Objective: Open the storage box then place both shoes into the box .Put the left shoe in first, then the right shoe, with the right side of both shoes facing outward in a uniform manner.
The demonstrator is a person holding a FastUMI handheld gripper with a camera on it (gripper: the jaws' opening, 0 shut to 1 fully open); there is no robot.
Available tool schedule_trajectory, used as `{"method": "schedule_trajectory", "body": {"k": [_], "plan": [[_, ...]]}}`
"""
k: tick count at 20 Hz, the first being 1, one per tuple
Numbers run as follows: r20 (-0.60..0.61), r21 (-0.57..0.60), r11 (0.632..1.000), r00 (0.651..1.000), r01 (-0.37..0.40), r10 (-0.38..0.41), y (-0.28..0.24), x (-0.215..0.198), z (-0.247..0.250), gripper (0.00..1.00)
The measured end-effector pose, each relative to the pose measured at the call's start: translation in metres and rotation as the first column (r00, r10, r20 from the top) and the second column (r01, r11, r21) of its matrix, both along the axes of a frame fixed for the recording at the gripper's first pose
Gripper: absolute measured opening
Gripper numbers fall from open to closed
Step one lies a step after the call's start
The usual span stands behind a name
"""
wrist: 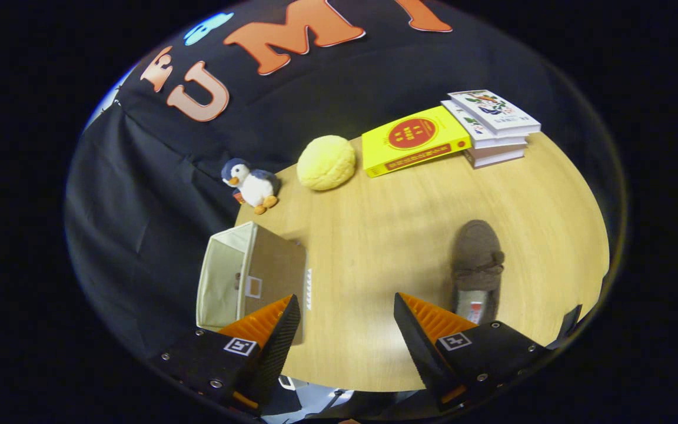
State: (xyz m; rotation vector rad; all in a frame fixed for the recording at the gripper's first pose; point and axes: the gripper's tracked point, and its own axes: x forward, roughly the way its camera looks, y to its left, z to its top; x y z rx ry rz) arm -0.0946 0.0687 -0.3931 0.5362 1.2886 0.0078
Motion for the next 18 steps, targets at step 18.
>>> {"method": "schedule_trajectory", "body": {"k": [18], "plan": [[-0.107, -0.205, 0.979, 0.994, -0.003, -0.019, -0.115, -0.078, -0.122, 0.81]]}}
